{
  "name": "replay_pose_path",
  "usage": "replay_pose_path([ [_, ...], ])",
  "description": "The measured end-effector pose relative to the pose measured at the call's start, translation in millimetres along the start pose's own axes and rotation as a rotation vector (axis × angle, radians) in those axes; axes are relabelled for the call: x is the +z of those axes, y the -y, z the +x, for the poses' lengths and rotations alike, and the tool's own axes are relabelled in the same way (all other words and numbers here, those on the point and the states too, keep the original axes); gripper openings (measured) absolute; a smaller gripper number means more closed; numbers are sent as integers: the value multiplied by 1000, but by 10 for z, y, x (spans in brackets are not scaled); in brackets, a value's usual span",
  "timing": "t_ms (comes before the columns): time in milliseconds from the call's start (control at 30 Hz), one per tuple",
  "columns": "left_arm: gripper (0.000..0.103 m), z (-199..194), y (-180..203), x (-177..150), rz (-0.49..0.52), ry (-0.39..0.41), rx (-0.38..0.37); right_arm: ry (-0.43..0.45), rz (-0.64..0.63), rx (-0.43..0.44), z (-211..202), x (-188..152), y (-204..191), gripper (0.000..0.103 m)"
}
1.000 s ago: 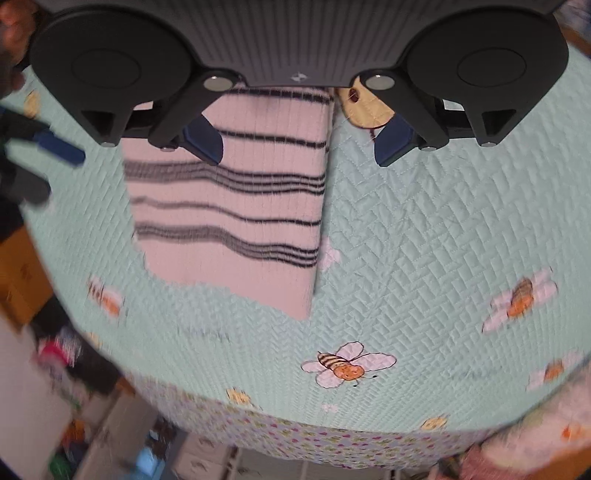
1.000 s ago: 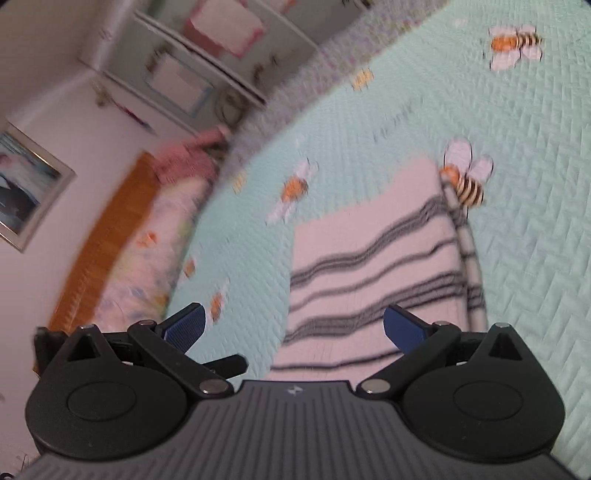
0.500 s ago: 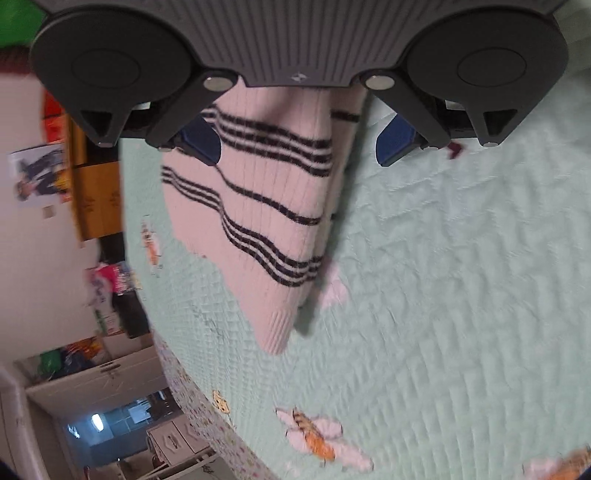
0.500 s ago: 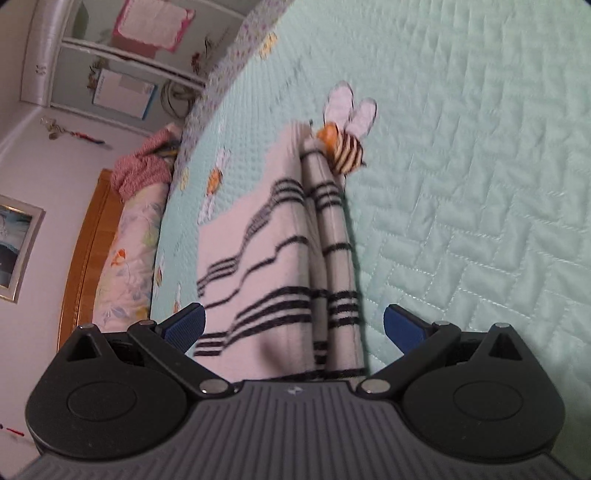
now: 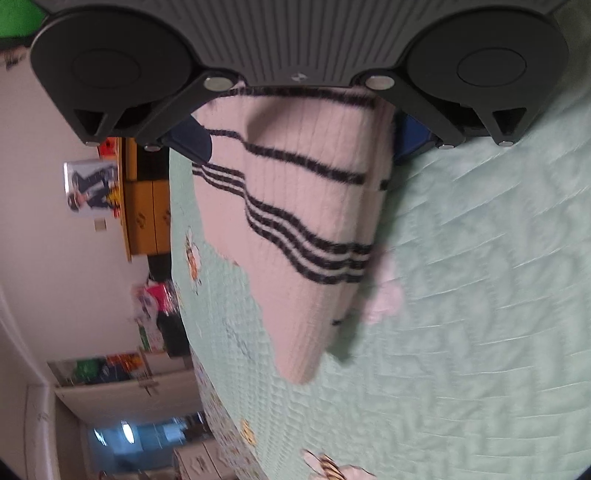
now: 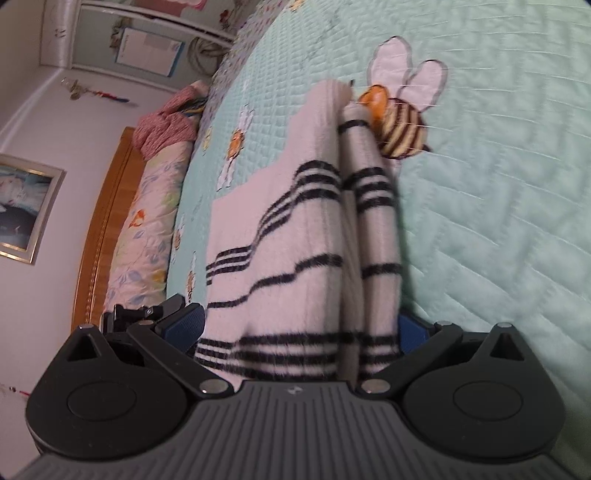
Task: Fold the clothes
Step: 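Close both grippers on the stack edge and lift the stack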
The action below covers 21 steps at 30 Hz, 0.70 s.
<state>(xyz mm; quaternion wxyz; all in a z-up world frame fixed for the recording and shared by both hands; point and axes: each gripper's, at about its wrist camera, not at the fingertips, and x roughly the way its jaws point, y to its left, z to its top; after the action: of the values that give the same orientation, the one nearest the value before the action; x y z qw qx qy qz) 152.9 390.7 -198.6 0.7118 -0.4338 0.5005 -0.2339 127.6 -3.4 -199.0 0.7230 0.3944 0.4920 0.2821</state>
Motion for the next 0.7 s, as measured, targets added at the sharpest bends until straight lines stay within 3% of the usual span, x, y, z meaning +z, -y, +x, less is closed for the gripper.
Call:
replay_pose_path([
  [233, 102, 289, 72, 49, 23, -67, -47, 7, -59, 54, 198, 101, -73, 103],
  [267, 90, 305, 94, 43, 29, -65, -35, 12, -72, 56, 214, 104, -89, 101],
  [300, 57, 330, 118, 28, 38, -64, 5, 17, -67, 45, 208, 106, -65, 92],
  [333, 41, 357, 142, 9, 49, -63, 54, 21, -60, 33, 199, 109, -36, 70],
  [400, 41, 348, 175, -51, 50, -39, 85, 24, -12, 21, 171, 107, 80, 40],
  [467, 39, 333, 318, -118, 104, -7, 138, 45, 3, 43, 119, 64, 159, 38],
  [633, 37, 330, 850, -268, 240, 48, 239, 107, -95, -33, 51, -66, -88, 37],
  [700, 37, 305, 1055, -328, 271, 57, 242, 137, -102, -26, -60, -92, -132, 36],
])
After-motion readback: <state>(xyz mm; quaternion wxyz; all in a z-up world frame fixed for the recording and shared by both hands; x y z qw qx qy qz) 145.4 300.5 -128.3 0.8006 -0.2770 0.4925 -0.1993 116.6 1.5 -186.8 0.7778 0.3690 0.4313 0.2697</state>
